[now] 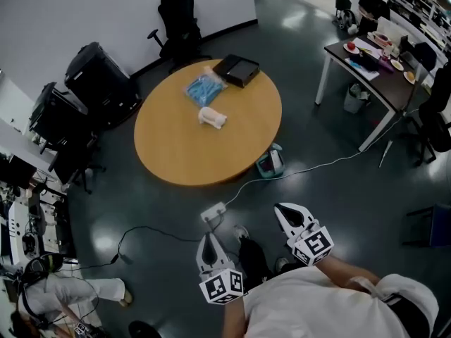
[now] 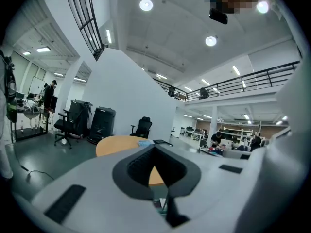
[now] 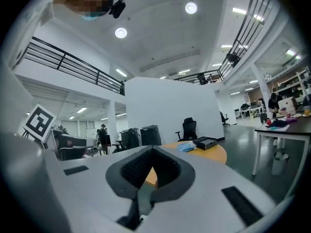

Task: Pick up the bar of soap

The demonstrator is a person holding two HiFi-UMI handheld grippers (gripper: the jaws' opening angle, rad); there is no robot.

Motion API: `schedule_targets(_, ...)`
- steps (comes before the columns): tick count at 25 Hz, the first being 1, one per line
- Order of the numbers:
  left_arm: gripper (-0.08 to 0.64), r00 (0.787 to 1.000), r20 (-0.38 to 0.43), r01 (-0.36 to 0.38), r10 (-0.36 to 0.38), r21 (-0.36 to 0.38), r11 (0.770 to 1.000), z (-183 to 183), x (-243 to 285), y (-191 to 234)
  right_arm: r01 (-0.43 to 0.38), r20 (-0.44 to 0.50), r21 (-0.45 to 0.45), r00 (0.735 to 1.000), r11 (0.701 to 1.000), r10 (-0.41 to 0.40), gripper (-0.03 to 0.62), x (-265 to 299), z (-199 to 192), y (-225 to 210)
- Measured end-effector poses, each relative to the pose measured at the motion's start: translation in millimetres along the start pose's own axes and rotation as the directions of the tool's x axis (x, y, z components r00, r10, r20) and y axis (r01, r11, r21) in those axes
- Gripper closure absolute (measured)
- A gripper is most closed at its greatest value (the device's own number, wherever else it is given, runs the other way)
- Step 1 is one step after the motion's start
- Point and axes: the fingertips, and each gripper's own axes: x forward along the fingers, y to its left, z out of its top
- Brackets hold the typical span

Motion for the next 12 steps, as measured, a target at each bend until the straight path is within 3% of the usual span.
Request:
schedule_targets(5,0.557,0.998,0.010,0.063,-0.063,0.028,0.998,13.4,106.8,18.1,0.014,0.030,-0.004,0.999,1.000,-0.014,0.583,85.9,3.5,-26.4)
schedule_targets(12,0.557,0.978,0.066,0.195,-0.198,0.048,0.980,82.2,238.2,31.0,0.047,0.024,-0.050,0.999,0.998,-0.046,0.583,222.2,37.0,-55.6)
